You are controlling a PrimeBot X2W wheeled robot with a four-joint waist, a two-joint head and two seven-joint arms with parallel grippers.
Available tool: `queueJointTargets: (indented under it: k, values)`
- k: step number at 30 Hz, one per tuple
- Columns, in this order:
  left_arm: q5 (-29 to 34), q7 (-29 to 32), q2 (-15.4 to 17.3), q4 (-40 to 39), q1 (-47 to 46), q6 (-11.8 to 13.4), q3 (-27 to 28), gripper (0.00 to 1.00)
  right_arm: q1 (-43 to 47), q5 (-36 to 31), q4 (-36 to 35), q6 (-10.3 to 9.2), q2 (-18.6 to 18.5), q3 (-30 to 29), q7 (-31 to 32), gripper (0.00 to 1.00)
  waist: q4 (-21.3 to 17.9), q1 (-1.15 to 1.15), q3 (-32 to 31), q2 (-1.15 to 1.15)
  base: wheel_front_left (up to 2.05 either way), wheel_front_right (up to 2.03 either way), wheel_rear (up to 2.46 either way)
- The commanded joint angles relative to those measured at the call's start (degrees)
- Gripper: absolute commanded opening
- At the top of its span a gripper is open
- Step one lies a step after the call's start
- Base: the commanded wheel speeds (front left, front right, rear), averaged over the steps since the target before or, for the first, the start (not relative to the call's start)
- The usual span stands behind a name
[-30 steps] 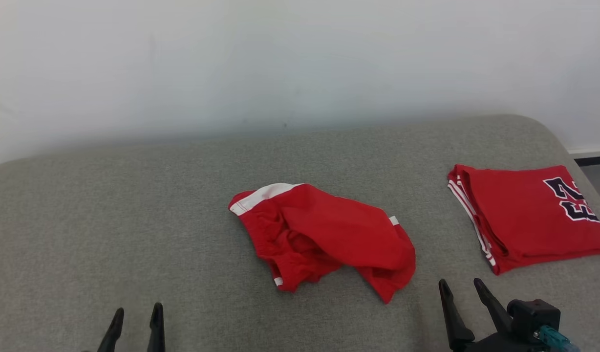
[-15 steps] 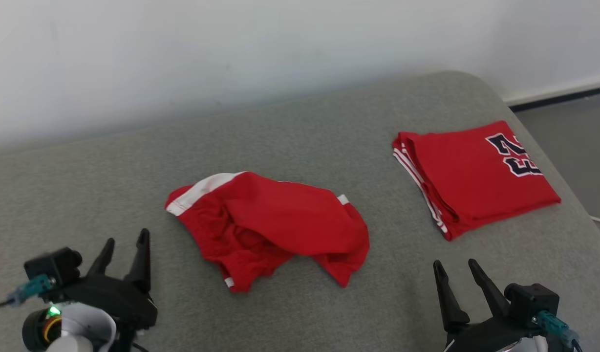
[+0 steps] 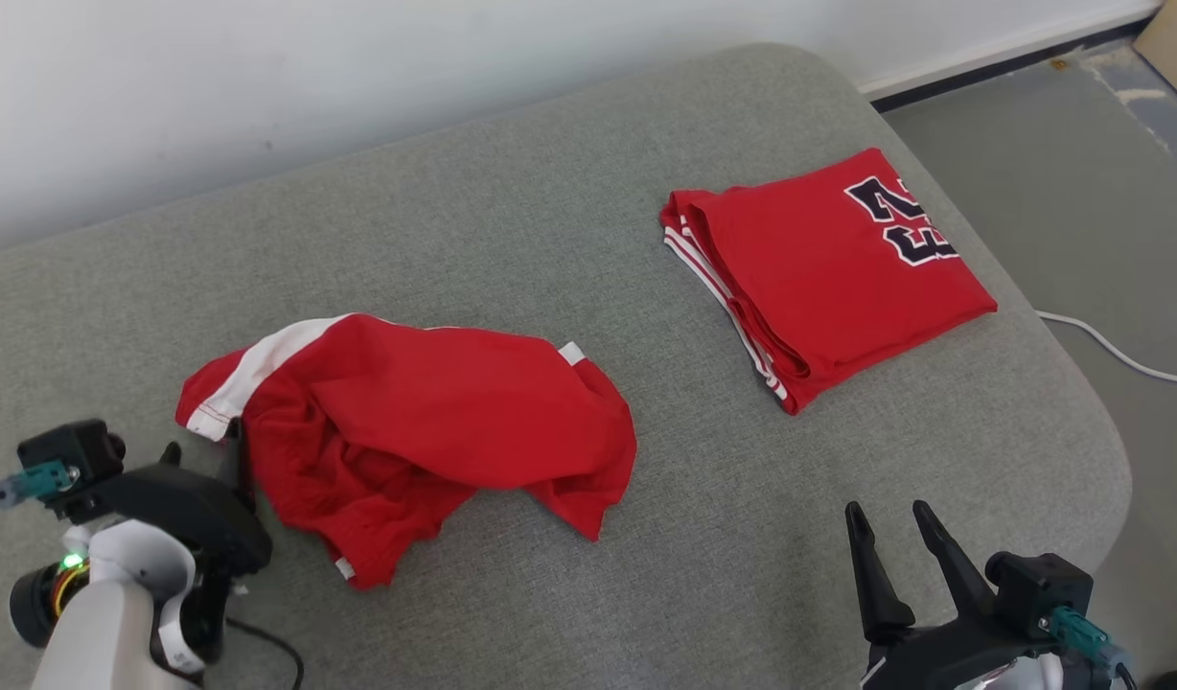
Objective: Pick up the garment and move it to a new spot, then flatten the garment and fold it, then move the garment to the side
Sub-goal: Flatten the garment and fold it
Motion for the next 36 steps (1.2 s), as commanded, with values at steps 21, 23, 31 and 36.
queueJointTargets:
  k: [21,23,31,36]
  values:
    - [4.8,-7.97,-3.65,-2.06,-12.06,-5.19,-8.7,0.0,-1.3,-0.95,0.87,-0.1,0.04,1.49,0.37,1.0,2.64,-0.01,-2.9,-0.01,0.0,0.0,0.0]
    - [5.14,-7.29,-6.04,-5.12,-15.38,-6.56,-12.12,0.0,-0.94,-1.09,0.94,-0.1,0.04,1.69,0.59,1.0,3.12,-0.01,-4.1,-0.01,0.0,0.0,0.0]
    - [2.52,-6.04,-9.09,-12.87,-21.73,-7.91,-18.66,0.0,-0.09,-0.95,1.33,-0.1,0.03,2.14,0.99,1.0,3.15,-0.01,-6.57,-0.01,0.0,0.0,0.0]
    - [-2.19,-6.3,-9.7,-21.32,-22.0,-6.53,-19.87,0.0,1.29,-1.66,0.89,-0.1,0.03,1.02,1.38,1.0,4.99,-0.01,-7.93,-0.01,0.0,0.0,0.0]
